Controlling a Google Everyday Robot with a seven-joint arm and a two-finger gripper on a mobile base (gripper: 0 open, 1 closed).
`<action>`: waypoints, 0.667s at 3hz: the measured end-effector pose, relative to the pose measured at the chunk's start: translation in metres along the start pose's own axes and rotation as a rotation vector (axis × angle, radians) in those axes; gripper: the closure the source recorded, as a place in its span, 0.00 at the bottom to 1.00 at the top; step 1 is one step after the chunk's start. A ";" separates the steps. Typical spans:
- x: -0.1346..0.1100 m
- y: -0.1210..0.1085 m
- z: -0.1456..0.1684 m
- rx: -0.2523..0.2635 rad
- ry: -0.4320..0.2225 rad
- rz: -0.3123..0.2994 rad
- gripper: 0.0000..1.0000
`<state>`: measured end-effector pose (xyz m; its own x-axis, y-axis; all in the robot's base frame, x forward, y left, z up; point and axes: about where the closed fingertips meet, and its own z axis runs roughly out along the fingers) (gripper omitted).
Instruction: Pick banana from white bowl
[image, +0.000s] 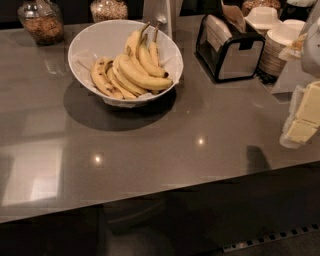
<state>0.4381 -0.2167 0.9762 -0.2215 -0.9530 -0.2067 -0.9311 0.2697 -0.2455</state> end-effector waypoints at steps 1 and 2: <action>0.000 0.000 0.000 0.000 0.000 0.000 0.00; -0.006 -0.003 0.000 0.014 -0.021 -0.008 0.00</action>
Offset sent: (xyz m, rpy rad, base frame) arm 0.0100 0.0099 -0.0022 0.0338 -0.0251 0.0246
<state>0.4424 -0.2119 0.9777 -0.2078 -0.9520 -0.2246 -0.9286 0.2641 -0.2605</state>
